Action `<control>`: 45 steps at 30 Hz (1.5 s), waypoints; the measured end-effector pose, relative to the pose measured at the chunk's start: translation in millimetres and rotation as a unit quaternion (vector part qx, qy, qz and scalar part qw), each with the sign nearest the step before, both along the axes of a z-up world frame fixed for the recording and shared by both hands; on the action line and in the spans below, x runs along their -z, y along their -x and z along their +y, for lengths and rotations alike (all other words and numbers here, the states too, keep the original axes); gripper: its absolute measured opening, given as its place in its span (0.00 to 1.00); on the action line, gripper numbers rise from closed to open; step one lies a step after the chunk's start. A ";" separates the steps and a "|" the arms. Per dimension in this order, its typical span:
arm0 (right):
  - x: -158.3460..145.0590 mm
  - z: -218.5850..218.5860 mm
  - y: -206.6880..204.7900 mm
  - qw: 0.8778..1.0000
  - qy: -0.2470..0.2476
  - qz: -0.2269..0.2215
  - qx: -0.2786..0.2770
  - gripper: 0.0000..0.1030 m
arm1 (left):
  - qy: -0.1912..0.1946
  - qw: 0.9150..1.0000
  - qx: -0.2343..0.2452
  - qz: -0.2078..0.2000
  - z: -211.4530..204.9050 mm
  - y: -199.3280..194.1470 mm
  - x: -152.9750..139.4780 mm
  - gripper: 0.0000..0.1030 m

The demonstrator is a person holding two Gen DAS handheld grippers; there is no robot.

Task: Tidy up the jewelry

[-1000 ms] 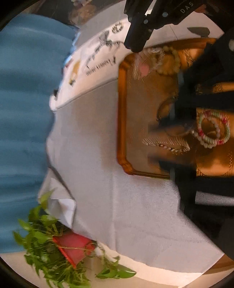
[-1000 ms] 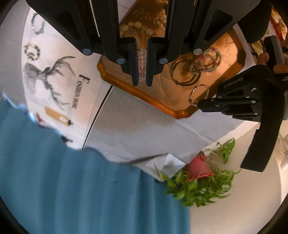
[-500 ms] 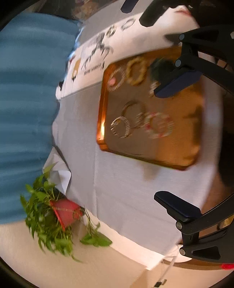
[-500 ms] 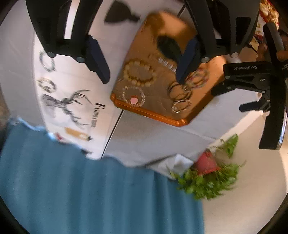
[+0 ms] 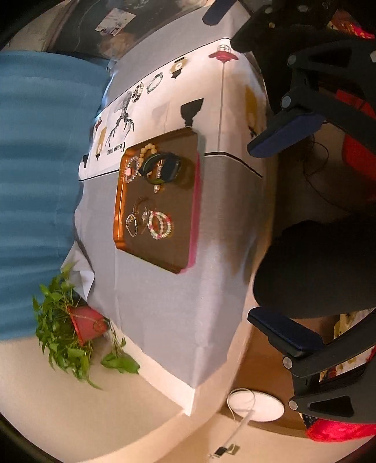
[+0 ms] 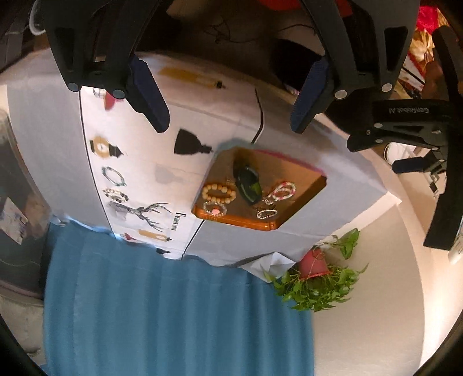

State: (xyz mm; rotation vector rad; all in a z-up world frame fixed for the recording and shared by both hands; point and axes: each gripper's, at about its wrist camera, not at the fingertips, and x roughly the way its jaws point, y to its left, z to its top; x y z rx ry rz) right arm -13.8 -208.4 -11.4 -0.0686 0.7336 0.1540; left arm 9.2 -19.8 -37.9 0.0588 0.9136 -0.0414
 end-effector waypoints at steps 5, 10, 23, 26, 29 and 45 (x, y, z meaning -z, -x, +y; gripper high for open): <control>-6.5 0.0 25.5 1.000 0.000 -0.010 0.000 0.83 | 0.001 1.000 0.001 -0.018 -1.5 22.3 -10.0 1.00; -16.4 3.8 39.2 1.000 0.002 -0.025 -0.006 0.83 | 0.000 0.999 0.005 -0.035 -5.3 38.2 -21.2 1.00; -26.2 -3.5 57.5 0.999 -0.004 -0.039 -0.008 0.83 | -0.008 0.999 0.015 -0.051 -13.4 52.1 -33.3 1.00; -26.0 -5.2 57.9 0.999 -0.004 -0.039 -0.009 0.83 | -0.008 0.998 0.019 -0.051 -18.8 50.0 -35.5 1.00; -27.4 -11.2 59.7 0.999 -0.008 -0.043 -0.002 0.83 | -0.013 0.998 0.028 -0.051 -29.4 45.9 -37.6 1.00; 2.5 -152.1 -19.8 0.994 0.023 -0.015 0.104 0.83 | -0.023 0.994 0.102 -0.034 -140.7 -67.7 -41.6 1.00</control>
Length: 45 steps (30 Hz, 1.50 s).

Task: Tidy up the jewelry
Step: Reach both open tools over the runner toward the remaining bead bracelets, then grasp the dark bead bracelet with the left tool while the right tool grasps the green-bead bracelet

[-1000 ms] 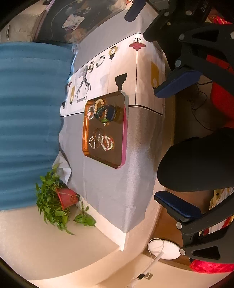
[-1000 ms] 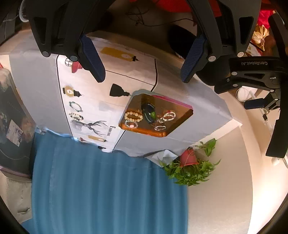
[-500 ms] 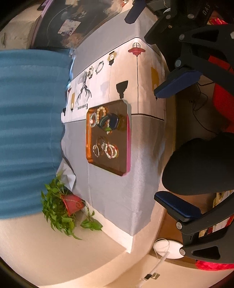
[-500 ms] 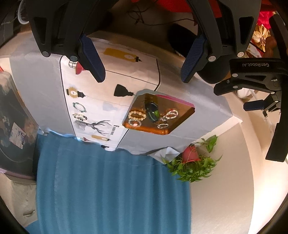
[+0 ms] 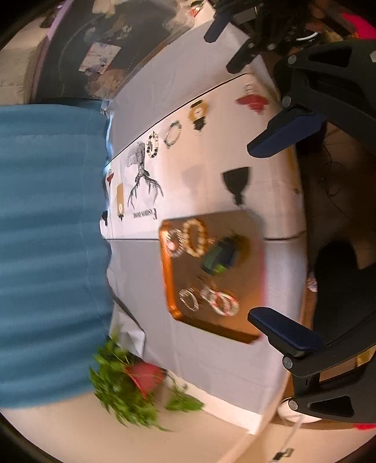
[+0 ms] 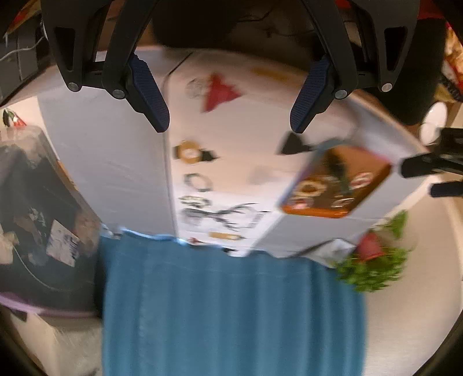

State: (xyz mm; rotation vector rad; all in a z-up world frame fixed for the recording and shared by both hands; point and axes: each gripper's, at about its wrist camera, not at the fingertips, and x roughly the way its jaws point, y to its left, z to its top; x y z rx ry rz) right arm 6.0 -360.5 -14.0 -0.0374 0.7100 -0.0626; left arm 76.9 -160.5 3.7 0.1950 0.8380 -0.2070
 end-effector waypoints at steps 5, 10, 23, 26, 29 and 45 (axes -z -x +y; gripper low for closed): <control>33.3 -56.6 -79.7 0.999 0.010 0.044 0.016 0.83 | 0.026 0.998 0.028 0.047 -44.1 -78.6 13.6 0.99; 72.2 -106.4 -167.8 0.996 -0.017 0.083 0.029 0.83 | 0.000 0.998 0.039 0.046 -104.3 -159.1 33.6 0.99; 119.0 -134.2 -251.1 0.993 0.042 0.114 -0.012 0.84 | -0.014 0.988 0.114 0.106 -214.9 -289.4 113.2 0.99; 119.1 -154.0 -246.6 0.993 0.023 0.114 -0.003 0.84 | -0.026 0.983 0.127 0.130 -227.7 -301.6 132.2 0.99; 118.5 -164.4 -240.9 0.994 0.018 0.109 -0.006 0.84 | -0.024 0.979 0.135 0.148 -232.1 -307.9 142.5 0.99; 84.3 -139.9 -217.6 0.996 -0.035 0.071 -0.038 0.06 | 0.041 0.975 0.187 0.108 -195.0 -248.4 64.4 0.05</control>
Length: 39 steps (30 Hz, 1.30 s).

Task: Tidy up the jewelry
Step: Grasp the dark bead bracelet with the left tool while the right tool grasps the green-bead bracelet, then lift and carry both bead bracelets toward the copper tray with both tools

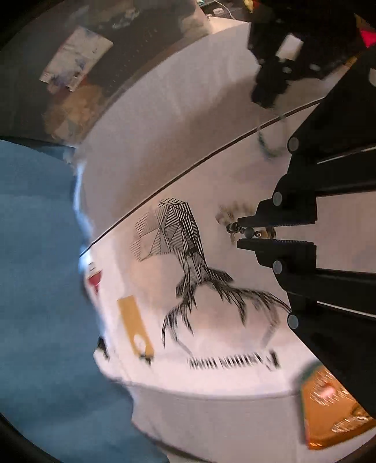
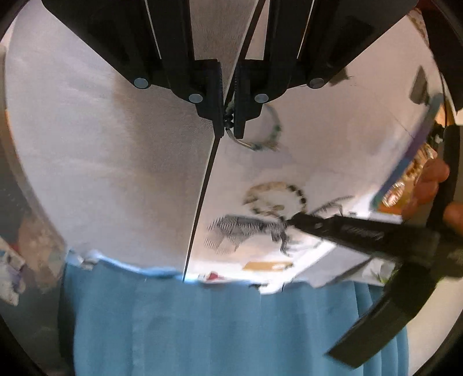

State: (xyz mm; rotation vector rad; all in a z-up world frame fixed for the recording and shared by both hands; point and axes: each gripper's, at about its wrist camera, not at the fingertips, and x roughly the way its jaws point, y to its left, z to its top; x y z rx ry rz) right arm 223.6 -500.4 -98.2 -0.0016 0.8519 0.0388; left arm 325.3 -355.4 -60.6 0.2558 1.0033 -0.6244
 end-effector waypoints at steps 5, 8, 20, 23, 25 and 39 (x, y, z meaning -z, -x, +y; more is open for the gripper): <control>-31.8 3.2 21.0 0.999 0.002 -0.019 0.028 0.06 | 0.019 0.999 -0.019 -0.031 40.8 44.7 -38.3 0.05; -49.4 11.7 42.6 0.999 0.006 -0.027 0.036 0.06 | 0.021 0.998 -0.029 -0.042 64.5 74.4 -54.1 0.05; -89.8 85.8 154.3 0.999 0.009 -0.048 0.017 0.06 | 0.037 0.994 -0.069 -0.074 176.1 214.1 -89.1 0.05; -94.4 111.4 187.8 0.999 0.005 -0.052 0.004 0.06 | 0.042 0.993 -0.075 -0.079 201.6 251.2 -83.8 0.05; -94.2 125.3 205.2 0.999 0.001 -0.049 -0.003 0.06 | 0.045 0.993 -0.080 -0.074 218.0 273.2 -77.9 0.05; -91.5 227.0 308.0 0.995 -0.016 -0.044 -0.085 0.06 | 0.039 0.987 -0.135 -0.075 290.1 372.2 -48.2 0.05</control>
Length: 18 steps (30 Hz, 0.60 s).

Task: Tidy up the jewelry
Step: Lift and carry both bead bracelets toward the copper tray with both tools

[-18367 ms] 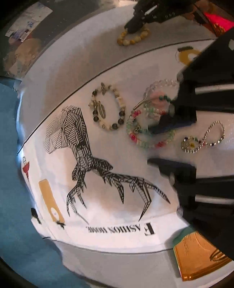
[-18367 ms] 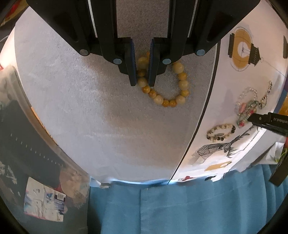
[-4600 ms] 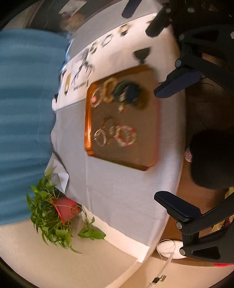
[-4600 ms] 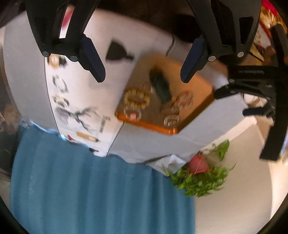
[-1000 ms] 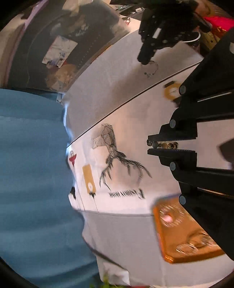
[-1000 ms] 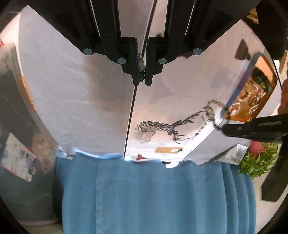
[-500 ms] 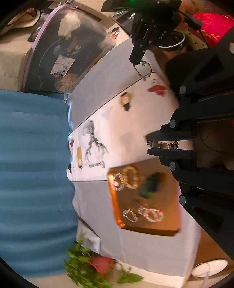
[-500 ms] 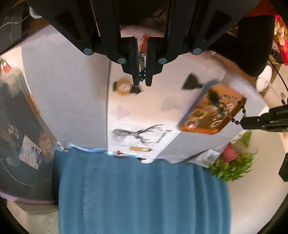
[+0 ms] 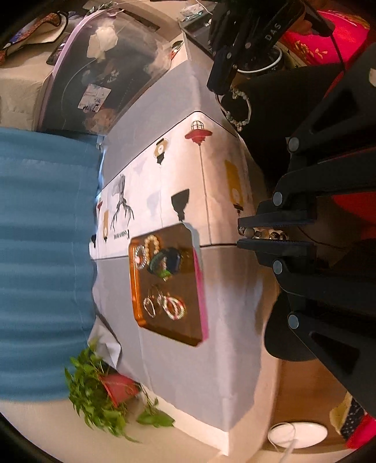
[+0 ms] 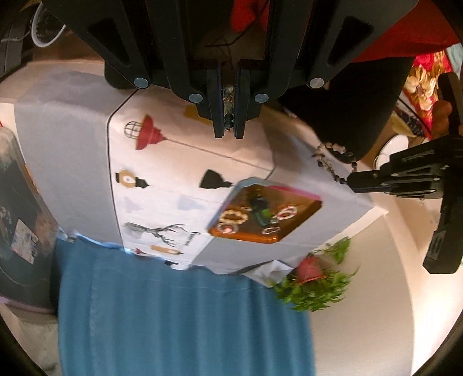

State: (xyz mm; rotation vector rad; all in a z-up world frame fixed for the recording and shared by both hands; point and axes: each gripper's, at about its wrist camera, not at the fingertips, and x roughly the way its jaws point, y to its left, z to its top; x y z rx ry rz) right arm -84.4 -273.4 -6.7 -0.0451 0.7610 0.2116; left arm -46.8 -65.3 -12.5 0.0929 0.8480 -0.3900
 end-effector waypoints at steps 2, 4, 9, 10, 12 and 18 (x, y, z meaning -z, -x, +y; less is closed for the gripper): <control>-1.7 7.3 9.8 1.000 -0.001 -0.002 -0.008 0.06 | 0.000 1.000 -0.003 0.001 3.4 6.3 0.3 0.05; -1.7 14.5 16.4 1.000 0.001 -0.002 -0.016 0.06 | 0.001 1.000 -0.004 0.001 6.2 12.2 0.2 0.05; -0.4 29.1 24.7 1.000 0.004 0.001 -0.031 0.06 | 0.005 1.000 -0.007 -0.002 11.1 19.0 -0.5 0.05; 0.2 31.2 25.7 0.999 0.005 0.002 -0.033 0.06 | 0.005 1.000 -0.007 -0.002 11.6 19.6 -0.7 0.05; 1.5 34.6 26.1 0.999 0.005 0.004 -0.037 0.06 | 0.004 1.000 -0.008 -0.002 12.8 20.0 -0.5 0.05; 3.4 44.6 21.0 0.999 0.009 0.008 -0.052 0.06 | 0.009 1.000 -0.020 -0.002 23.5 18.5 -1.2 0.05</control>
